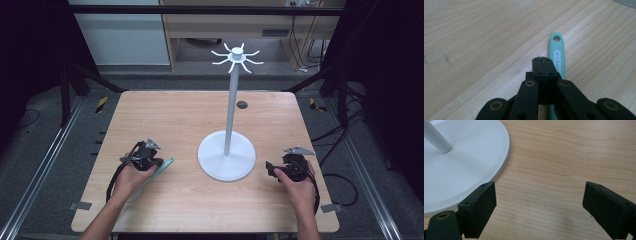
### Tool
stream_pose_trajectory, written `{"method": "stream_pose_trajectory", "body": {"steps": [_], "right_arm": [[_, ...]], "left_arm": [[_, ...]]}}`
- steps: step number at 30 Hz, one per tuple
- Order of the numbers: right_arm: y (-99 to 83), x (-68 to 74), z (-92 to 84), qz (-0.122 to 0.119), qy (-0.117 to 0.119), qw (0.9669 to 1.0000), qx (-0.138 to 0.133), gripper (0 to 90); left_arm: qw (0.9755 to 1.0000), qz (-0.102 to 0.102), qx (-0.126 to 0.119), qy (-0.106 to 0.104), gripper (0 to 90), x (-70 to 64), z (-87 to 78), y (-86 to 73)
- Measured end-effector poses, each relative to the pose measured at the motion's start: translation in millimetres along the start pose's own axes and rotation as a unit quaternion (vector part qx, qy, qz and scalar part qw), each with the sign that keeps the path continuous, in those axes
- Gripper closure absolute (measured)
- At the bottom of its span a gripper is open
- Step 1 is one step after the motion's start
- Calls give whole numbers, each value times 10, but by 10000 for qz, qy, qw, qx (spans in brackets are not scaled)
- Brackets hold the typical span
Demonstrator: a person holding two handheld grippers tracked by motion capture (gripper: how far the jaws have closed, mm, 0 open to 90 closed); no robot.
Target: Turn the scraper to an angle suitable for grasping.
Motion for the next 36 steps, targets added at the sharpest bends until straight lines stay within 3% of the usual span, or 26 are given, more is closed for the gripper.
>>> {"method": "stream_pose_trajectory", "body": {"steps": [5,17,23,28,36], "right_arm": [[-2,0,3,-5,4,10000,21,121],[-5,4,10,-18,39,10000,57,121],[-3,12,12,-27,58,10000,46,121],[-3,3,4,-4,60,10000,29,121],[1,-1,6,3,78,10000,16,121]], "left_arm": [[9996,274,63,-66,900,-124,-14,23],[9979,599,131,-218,900,-281,-44,28],[9975,664,57,-251,900,-278,-54,37],[9971,729,-30,-212,900,-234,-149,133],[9929,1110,214,-362,879,-256,-247,267]]}}
Point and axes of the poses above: each handheld gripper's, and its own axes: z roughly forward along the jaws, y roughly out of its top, x roughly to its left, the point moved 2 cm from there along z, roughly forward along the jaws, and after that the axes turned 6 degrees about y, right-handed, at the moved point
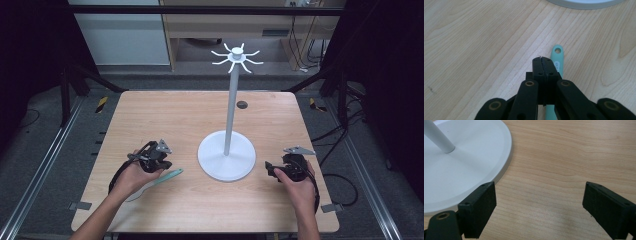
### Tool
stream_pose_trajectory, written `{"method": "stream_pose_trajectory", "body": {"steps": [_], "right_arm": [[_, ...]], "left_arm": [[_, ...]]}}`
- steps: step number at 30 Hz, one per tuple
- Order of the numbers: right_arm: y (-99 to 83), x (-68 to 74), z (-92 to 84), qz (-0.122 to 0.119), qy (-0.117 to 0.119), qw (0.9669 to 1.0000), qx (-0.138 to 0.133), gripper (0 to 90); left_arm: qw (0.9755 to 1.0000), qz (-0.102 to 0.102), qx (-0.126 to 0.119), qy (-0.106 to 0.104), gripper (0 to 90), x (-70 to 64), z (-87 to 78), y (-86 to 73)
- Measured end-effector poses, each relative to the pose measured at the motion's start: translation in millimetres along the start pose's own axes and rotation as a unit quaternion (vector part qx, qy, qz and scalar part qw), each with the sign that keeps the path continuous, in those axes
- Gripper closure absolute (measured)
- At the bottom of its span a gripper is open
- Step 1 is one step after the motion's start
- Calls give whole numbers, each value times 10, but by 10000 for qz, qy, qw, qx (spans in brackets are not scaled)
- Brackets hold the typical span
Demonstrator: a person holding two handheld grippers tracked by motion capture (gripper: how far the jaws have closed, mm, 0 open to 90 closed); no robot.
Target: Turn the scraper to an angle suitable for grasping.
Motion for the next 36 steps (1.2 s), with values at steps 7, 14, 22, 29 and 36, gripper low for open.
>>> {"method": "stream_pose_trajectory", "body": {"steps": [7,14,22,29,36], "right_arm": [[3,0,-2,30,16,10000,-24,121],[8,8,4,38,44,10000,-37,121],[7,8,5,31,52,10000,-31,121],[7,9,6,40,58,10000,-27,121],[8,9,5,24,56,10000,-28,120]], "left_arm": [[9993,88,349,-120,622,-12,1,41],[9973,171,659,-287,304,-56,37,87],[9925,414,1058,-454,367,-114,160,121],[9894,506,1283,-451,520,-137,245,115],[9884,477,1349,-503,637,-123,257,108]]}}
Point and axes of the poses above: each handheld gripper's, and its own axes: z roughly forward along the jaws, y roughly out of its top, x roughly to its left, the point moved 2 cm from there along z, roughly forward along the jaws, and after that the axes turned 6 degrees about y, right-handed, at the moved point
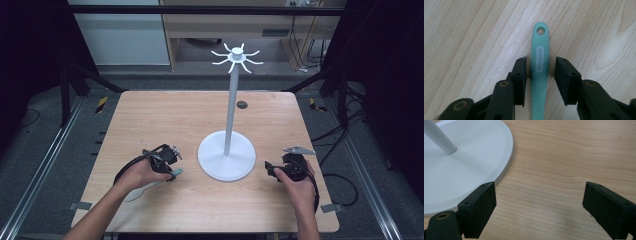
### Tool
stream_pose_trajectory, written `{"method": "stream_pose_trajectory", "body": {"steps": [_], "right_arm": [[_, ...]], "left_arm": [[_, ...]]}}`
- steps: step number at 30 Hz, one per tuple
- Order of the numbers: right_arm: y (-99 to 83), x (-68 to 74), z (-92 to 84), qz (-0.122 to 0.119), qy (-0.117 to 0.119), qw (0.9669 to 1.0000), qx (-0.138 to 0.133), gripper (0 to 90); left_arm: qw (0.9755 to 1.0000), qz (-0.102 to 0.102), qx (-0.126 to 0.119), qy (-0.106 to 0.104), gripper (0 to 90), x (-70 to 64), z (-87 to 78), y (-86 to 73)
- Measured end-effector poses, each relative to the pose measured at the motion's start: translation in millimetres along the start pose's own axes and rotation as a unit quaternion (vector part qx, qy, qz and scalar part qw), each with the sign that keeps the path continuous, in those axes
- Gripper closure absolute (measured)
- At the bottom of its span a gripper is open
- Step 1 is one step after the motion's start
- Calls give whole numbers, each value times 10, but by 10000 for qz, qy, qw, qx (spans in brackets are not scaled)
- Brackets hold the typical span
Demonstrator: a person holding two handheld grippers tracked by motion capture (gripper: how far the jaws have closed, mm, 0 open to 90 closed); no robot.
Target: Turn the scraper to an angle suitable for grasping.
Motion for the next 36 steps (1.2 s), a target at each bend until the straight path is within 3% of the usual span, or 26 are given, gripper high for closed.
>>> {"method": "stream_pose_trajectory", "body": {"steps": [7,18,26,31,36], "right_arm": [[-1,0,2,-5,-1,10000,4,119],[-4,-2,3,8,17,10000,17,113],[-5,-3,2,-2,12,10000,23,114],[-6,-7,0,-10,7,10000,23,114],[-3,-1,7,-18,13,10000,44,114]], "left_arm": [[10000,4,29,37,729,-7,-5,4],[9998,63,-10,193,738,-51,-8,18],[9982,-83,-489,321,738,-12,-159,-22],[9969,-144,-659,396,739,38,-275,-46],[9938,-285,-965,481,739,97,-434,-76]]}}
Point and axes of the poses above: each handheld gripper's, and its own axes: z roughly forward along the jaws, y roughly out of its top, x roughly to its left, the point moved 2 cm from there along z, roughly forward along the jaws, and after that the axes turned 6 degrees about y, right-handed, at the moved point
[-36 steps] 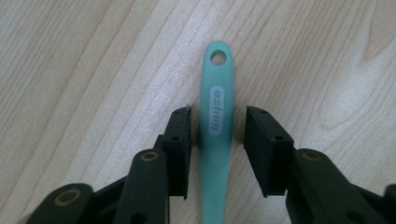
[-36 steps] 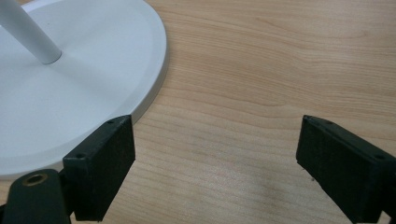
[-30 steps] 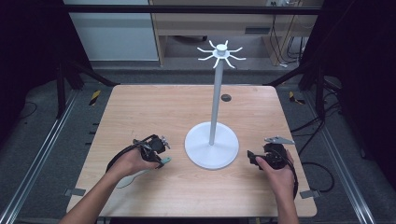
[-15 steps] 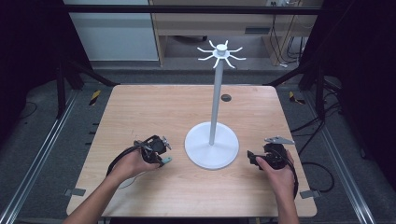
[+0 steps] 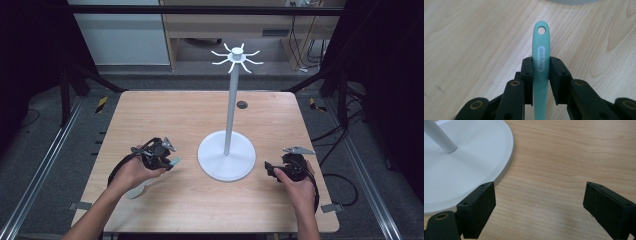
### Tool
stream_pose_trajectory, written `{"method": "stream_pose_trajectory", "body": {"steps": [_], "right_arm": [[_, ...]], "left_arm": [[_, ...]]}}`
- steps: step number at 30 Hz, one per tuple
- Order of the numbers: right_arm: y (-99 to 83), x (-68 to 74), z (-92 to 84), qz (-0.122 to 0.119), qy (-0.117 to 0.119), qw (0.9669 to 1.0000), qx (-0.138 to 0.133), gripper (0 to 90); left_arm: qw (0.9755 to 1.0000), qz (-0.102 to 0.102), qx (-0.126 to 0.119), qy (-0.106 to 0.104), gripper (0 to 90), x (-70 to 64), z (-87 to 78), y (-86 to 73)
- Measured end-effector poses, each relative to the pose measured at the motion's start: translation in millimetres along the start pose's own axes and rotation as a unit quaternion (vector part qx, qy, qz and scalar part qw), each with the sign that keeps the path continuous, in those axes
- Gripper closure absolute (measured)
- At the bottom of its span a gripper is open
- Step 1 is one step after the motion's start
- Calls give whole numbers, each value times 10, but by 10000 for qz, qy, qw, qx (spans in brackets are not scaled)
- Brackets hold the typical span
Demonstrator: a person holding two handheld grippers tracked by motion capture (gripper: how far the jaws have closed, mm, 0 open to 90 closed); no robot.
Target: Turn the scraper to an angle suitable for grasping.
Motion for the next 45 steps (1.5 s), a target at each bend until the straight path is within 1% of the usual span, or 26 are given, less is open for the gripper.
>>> {"method": "stream_pose_trajectory", "body": {"steps": [1,2,3,4,5,9,10,12,13,14,17,18,19,22,24,28,30,32,36,37,38,39,40,41,43,45], "right_arm": [[-2,1,1,-3,-15,10000,5,114],[-2,1,1,-3,-15,10000,5,114],[-1,4,-2,6,-13,10000,-6,114],[-2,1,-4,-15,-13,10000,-9,113],[-2,1,-4,-17,-15,10000,-9,114],[-2,7,0,0,-16,10000,1,113],[-2,7,-2,-3,-15,10000,11,114],[-1,7,0,-3,-18,10000,6,113],[-1,7,0,-3,-18,10000,6,113],[-1,7,0,-14,1,10000,0,112],[0,12,3,-22,17,10000,-3,112],[0,13,4,-26,8,10000,9,112],[-1,11,5,-42,4,10000,10,112],[-1,11,5,-40,3,10000,9,112],[-1,13,5,-41,8,10000,14,112],[-1,12,5,-46,9,10000,13,112],[-1,12,7,-40,14,10000,11,112],[-1,12,7,-41,13,10000,16,112],[-1,15,8,-43,14,10000,21,112],[-2,15,8,-47,13,10000,21,112],[-2,15,8,-46,10,10000,23,112],[-2,15,9,-47,8,10000,25,112],[-3,15,10,-60,9,10000,32,112],[-3,15,10,-60,9,10000,32,112],[-3,18,14,-51,-3,10000,42,112],[-3,19,16,-64,-2,10000,48,112]], "left_arm": [[9999,-47,-115,57,739,24,-69,4],[9999,-47,-115,57,739,24,-69,4],[9998,-35,-151,89,739,36,-105,7],[9995,-86,-273,119,739,42,-159,16],[9994,-64,-310,143,739,55,-194,21],[9983,-166,-538,177,739,76,-293,42],[9983,-166,-538,177,739,76,-293,42],[9963,-279,-757,281,740,106,-366,57],[9963,-279,-757,281,740,106,-366,57],[9949,-361,-883,315,740,126,-407,68],[9929,-434,-1043,365,741,155,-476,95],[9929,-434,-1043,365,741,155,-476,95],[9918,-476,-1130,374,741,167,-517,115],[9901,-506,-1245,407,742,180,-571,142],[9897,-509,-1271,410,742,183,-589,151],[9882,-487,-1379,460,743,186,-659,183],[9870,-510,-1456,447,744,190,-672,190],[9868,-511,-1466,453,744,192,-677,192],[9843,-571,-1606,452,744,200,-717,193],[9843,-571,-1606,452,744,200,-717,193],[9837,-580,-1639,448,745,200,-731,194],[9824,-594,-1715,452,745,198,-763,198],[9824,-594,-1715,452,745,198,-763,198],[9816,-607,-1754,452,745,198,-783,201],[9795,-618,-1859,468,746,201,-831,213],[9767,-657,-1990,459,746,197,-866,230]]}}
Point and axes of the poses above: each handheld gripper's, and its own axes: z roughly forward along the jaws, y roughly out of its top, x roughly to its left, the point moved 2 cm from there along z, roughly forward along the jaws, and after that the axes turned 6 degrees about y, right-handed, at the moved point
